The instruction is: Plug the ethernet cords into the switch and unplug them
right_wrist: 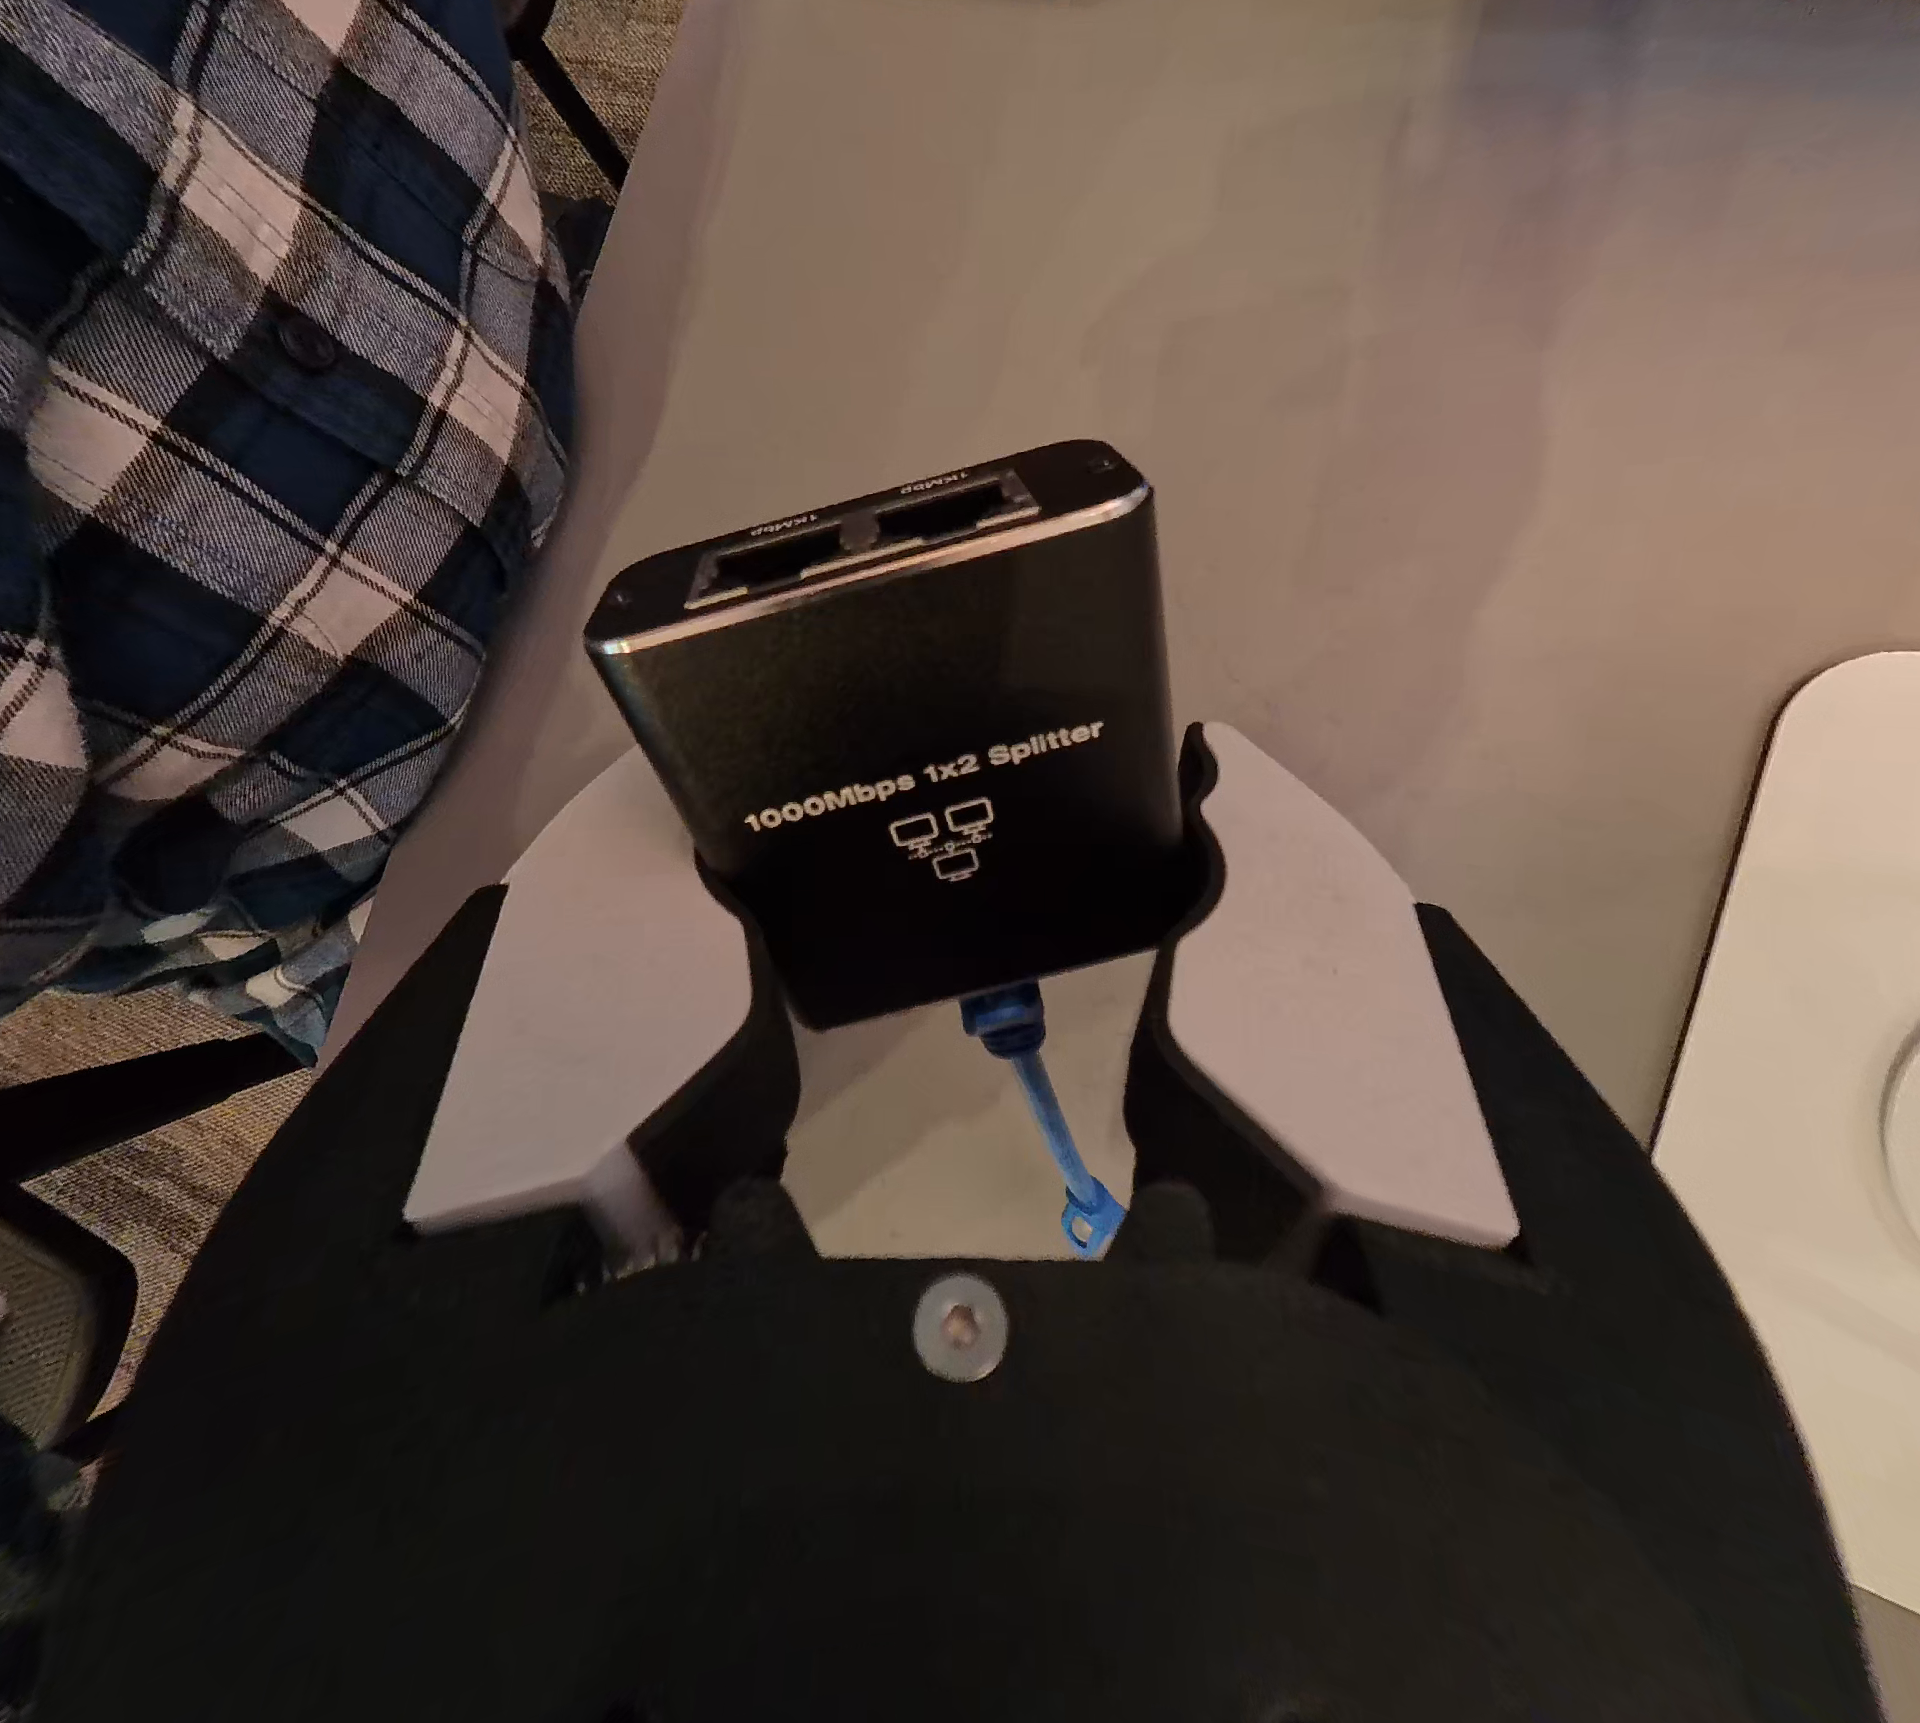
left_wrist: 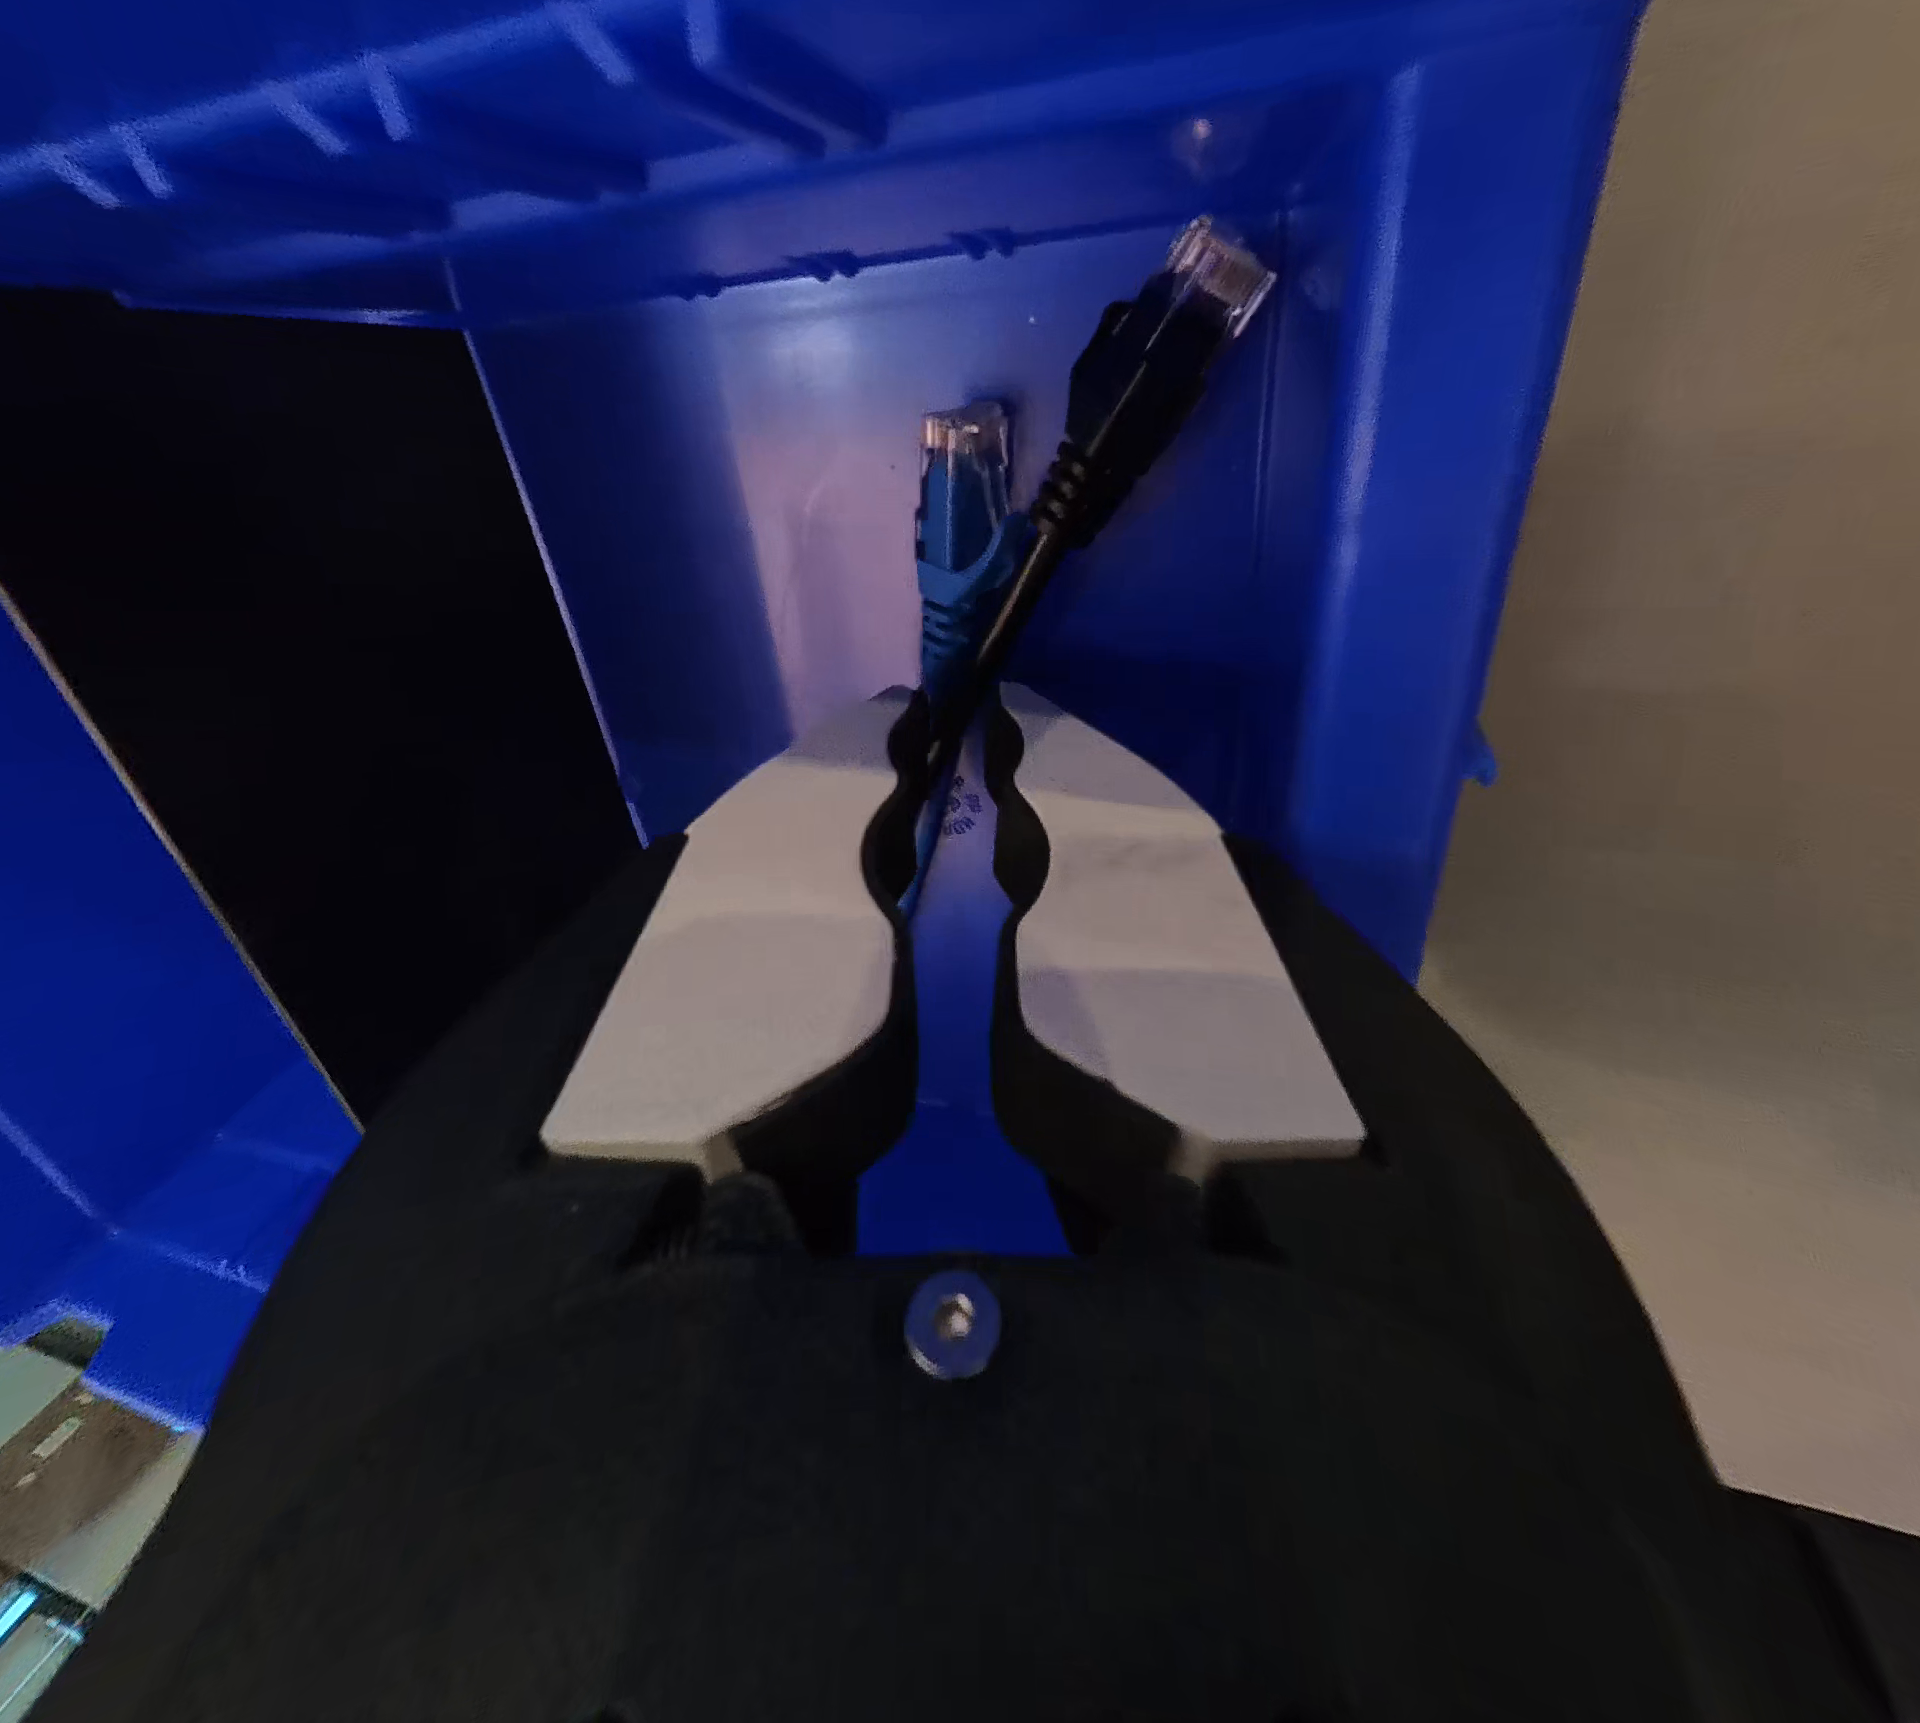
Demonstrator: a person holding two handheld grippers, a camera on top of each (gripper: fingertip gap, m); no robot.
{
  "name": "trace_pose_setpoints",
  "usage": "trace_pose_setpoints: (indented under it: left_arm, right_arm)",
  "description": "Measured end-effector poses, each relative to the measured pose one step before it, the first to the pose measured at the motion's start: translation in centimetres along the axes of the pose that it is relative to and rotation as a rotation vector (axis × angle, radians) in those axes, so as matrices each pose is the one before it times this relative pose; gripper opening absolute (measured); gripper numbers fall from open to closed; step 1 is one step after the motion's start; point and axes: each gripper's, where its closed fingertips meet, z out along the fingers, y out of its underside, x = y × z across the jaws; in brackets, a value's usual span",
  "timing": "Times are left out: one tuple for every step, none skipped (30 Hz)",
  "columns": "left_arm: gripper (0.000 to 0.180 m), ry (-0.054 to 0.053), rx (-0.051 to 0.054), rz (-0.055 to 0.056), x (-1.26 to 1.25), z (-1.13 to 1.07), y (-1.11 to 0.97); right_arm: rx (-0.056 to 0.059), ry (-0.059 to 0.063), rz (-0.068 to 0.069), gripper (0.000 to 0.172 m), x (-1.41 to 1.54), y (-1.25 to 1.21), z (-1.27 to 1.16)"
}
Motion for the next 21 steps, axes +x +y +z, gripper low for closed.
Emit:
trace_pose_setpoints:
  left_arm:
    - [0.009, 0.0056, -0.0008, -0.0006, -0.021, 0.003, -0.017]
    - [0.008, -0.0046, 0.0014, 0.0044, -0.128, -0.033, 0.0]
    - [0.008, -0.0038, 0.0021, -0.0022, -0.124, -0.055, 0.016]
    - [0.008, 0.0018, 0.0021, -0.0097, -0.071, -0.108, 0.033]
    - [0.008, -0.0032, 0.0034, -0.0117, -0.156, -0.234, -0.006]
    - [0.008, -0.0077, 0.0051, -0.0109, -0.239, -0.311, -0.019]
    - [0.007, 0.0035, 0.0039, -0.0144, -0.123, -0.336, 0.016]
    - [0.007, -0.0045, 0.0052, -0.0151, -0.254, -0.371, -0.002]
    - [0.007, -0.0021, 0.0057, -0.0155, -0.253, -0.38, 0.001]
    - [0.007, -0.0044, 0.0048, -0.0137, -0.302, -0.43, 0.03]
    - [0.006, -0.0074, 0.0041, -0.0159, -0.375, -0.493, 0.033]
    - [0.006, -0.0004, 0.0067, -0.0195, -0.277, -0.521, -0.007]
    - [0.006, 0.0042, 0.0093, -0.021, -0.217, -0.489, -0.059]
    - [0.006, 0.0117, 0.0038, -0.0286, -0.116, -0.352, 0.024]
    - [0.006, 0.0178, -0.0045, -0.0188, 0.074, -0.13, 0.171]
    - [0.006, 0.0072, -0.0195, -0.0036, 0.032, 0.077, 0.395]
    - [0.006, 0.0063, -0.0223, 0.002, 0.128, 0.247, 0.447]
    - [0.006, 0.0209, -0.0169, -0.0051, 0.354, 0.356, 0.339]
    - [0.006, 0.011, -0.0047, -0.0017, 0.278, 0.352, 0.136]
    - [0.006, 0.0028, -0.0024, -0.0005, 0.173, 0.258, 0.078]
    - [0.006, 0.0016, -0.003, -0.0044, 0.103, 0.131, 0.051]
  right_arm:
    - [0.0017, 0.0005, -0.0008, 0.08, -0.009, -0.035, 0.015]
    - [0.0021, -0.0002, -0.0009, 0.08, -0.03, -0.022, -0.007]
    - [0.0011, 0.0002, -0.0005, 0.08, -0.017, 0.012, -0.021]
    - [0.001, 0.0013, 0.0001, 0.08, -0.005, 0.035, -0.028]
    - [0.0016, 0.0009, 0.0005, 0.08, -0.016, 0.036, -0.043]
    - [0.0019, 0.0007, 0.0003, 0.08, -0.011, 0.048, -0.07]
    - [0.0017, 0.0002, 0.0009, 0.08, -0.019, 0.049, -0.058]
    - [0.0011, 0.0012, 0.0003, 0.08, -0.001, 0.049, -0.056]
    - [0.0004, 0.001, -0.0006, 0.08, -0.007, 0.052, -0.053]
    - [0.0005, 0.0019, -0.0012, 0.08, -0.006, 0.025, -0.067]
    - [0.0024, 0.0019, -0.0013, 0.08, -0.011, 0.002, -0.081]
    - [0.0042, 0.0022, -0.0022, 0.08, -0.034, -0.023, -0.085]
    - [0.004, 0.0027, -0.0016, 0.08, -0.039, -0.014, -0.077]
    - [0.0032, 0.0012, -0.0012, 0.08, -0.056, 0.008, -0.055]
    - [0.0029, 0.0016, -0.0022, 0.08, -0.06, 0.012, -0.04]
    - [0.0031, 0.002, -0.0017, 0.08, -0.066, 0.008, -0.023]
    - [0.0029, 0.001, -0.0013, 0.08, -0.077, 0.022, 0.004]
    - [0.0021, 0.0005, -0.0018, 0.08, -0.1, 0.028, -0.006]
    - [0.0016, 0.0012, -0.0015, 0.08, -0.102, 0.042, -0.001]
    - [0.0019, 0.0001, -0.0001, 0.08, -0.12, 0.053, -0.028]
    - [0.0019, 0.0007, -0.0002, 0.08, -0.105, 0.06, -0.05]
